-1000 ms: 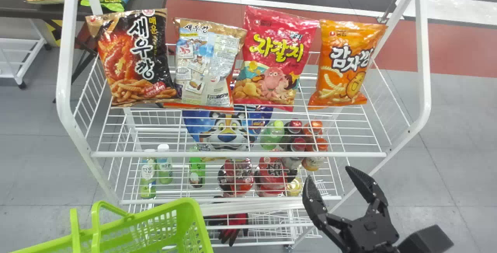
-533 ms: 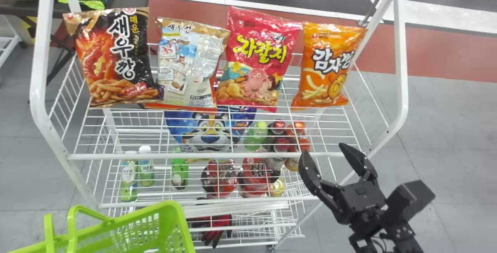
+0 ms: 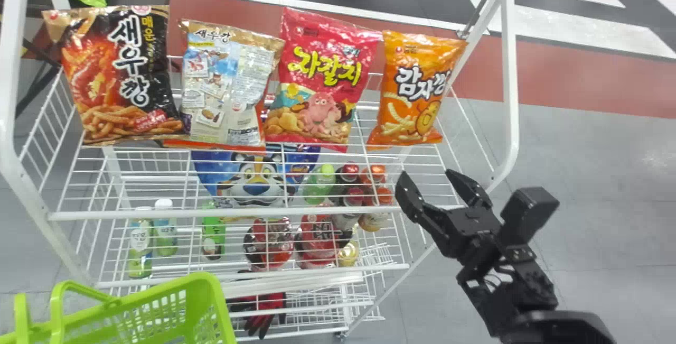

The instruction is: Hold basket handle with left hand then pick Gamjakkang with right hand and place into basket

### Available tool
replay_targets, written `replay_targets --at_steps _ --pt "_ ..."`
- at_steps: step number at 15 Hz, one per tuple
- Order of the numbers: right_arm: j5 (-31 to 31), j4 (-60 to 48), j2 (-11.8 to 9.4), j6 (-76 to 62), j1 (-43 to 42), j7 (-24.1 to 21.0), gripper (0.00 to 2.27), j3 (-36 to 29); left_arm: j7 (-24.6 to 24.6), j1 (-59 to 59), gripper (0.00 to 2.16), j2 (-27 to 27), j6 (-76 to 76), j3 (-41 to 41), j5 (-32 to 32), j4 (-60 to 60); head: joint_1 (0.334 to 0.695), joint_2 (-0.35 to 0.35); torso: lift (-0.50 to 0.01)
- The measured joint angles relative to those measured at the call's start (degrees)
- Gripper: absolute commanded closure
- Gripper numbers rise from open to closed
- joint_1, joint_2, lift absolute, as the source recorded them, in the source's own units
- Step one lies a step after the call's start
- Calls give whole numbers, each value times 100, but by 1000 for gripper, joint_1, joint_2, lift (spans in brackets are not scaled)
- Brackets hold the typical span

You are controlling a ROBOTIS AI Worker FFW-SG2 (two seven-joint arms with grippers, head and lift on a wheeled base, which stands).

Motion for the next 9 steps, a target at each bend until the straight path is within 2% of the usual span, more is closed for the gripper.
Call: replay_targets --at_steps 9 --pt "255 -86 -24 2158 -1257 12 93 -115 -27 99 2142 81 0 -48 8 -47 695 -295 -18"
